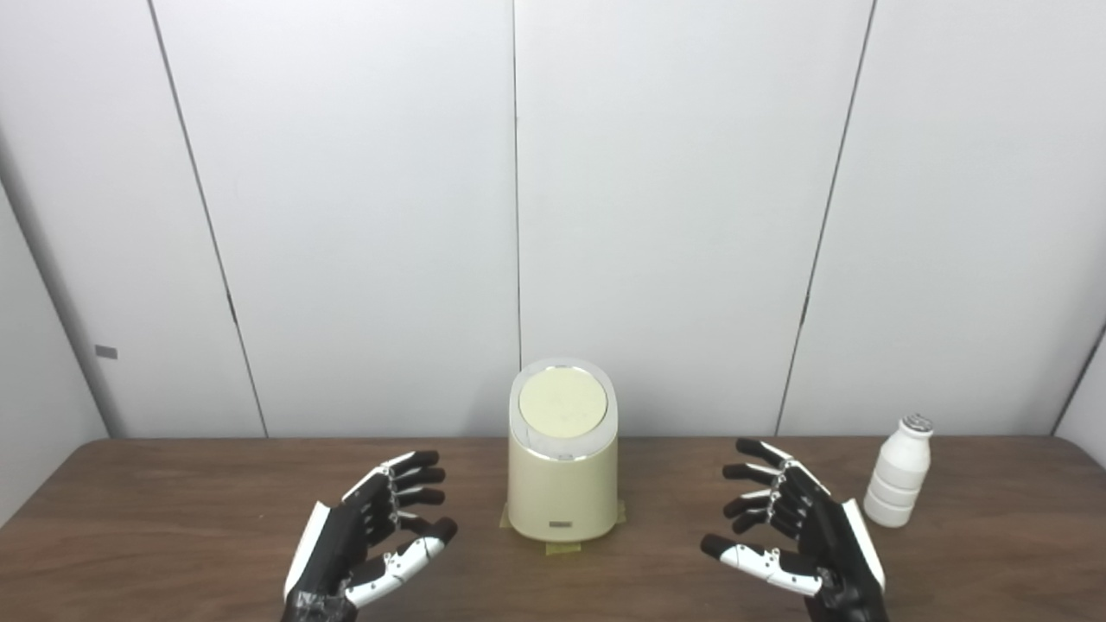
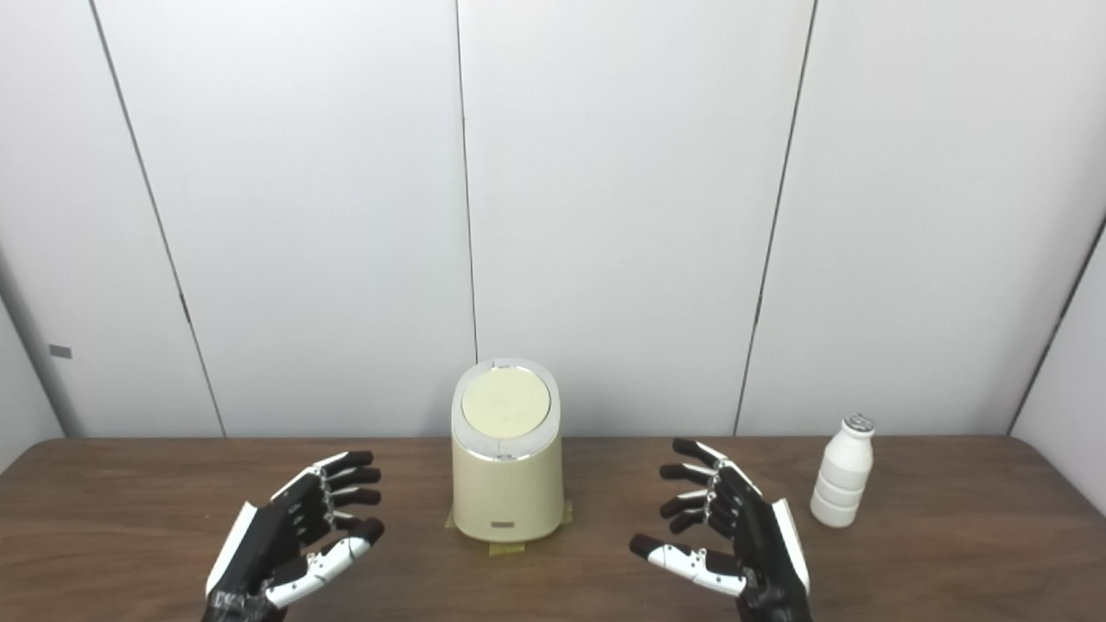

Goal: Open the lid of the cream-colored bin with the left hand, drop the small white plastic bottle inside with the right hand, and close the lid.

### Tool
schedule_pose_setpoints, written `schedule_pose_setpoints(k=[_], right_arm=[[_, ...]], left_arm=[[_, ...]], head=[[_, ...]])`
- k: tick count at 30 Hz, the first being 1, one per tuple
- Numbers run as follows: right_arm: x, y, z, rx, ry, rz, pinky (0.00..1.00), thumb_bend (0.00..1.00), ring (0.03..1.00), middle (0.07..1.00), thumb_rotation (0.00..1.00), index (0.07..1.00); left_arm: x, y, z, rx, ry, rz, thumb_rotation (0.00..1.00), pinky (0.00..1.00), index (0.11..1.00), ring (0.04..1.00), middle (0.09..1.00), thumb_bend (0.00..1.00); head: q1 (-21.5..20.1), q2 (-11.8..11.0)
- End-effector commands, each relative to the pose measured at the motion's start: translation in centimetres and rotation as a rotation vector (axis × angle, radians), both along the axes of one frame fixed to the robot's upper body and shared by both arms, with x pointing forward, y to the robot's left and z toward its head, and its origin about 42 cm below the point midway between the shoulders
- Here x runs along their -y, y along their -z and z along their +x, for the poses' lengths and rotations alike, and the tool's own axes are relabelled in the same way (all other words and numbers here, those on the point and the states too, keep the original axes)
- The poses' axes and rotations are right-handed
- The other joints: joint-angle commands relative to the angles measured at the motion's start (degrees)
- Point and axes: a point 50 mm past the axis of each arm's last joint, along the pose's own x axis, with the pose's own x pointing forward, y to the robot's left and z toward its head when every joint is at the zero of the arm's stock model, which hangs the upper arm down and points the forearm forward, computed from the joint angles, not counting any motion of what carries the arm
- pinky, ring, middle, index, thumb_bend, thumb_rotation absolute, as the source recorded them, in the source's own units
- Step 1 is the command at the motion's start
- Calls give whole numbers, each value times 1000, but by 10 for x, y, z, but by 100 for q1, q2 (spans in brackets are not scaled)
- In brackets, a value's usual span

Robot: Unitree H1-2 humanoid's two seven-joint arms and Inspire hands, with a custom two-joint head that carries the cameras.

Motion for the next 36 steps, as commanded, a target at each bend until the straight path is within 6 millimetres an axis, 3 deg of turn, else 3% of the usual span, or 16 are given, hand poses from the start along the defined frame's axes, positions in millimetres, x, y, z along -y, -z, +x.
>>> schedule_pose_setpoints(k=[1,23,28,32,36], right_arm=[[0,-21,6,87,-5,-8,423,703,515,672,124,753],[-2,-20,6,85,-16,-5,423,709,525,668,135,751],[-2,-20,7,91,-13,-8,415,702,517,670,142,751],[-2,-20,8,88,-7,-14,422,704,523,668,135,751],[-2,-18,9,92,-12,-17,430,704,522,670,120,750]], left_arm=[[0,-20,9,84,5,3,183,551,802,707,759,616],[7,-22,11,92,-17,2,232,556,800,707,755,600],[20,-41,23,154,-42,-36,253,582,818,729,768,601],[33,-63,41,212,-67,-31,322,607,819,741,788,663],[46,-84,61,226,-119,-40,313,754,846,852,869,686]], head=[[-6,0],[26,-91],[18,-131],[0,-166],[-9,-191]])
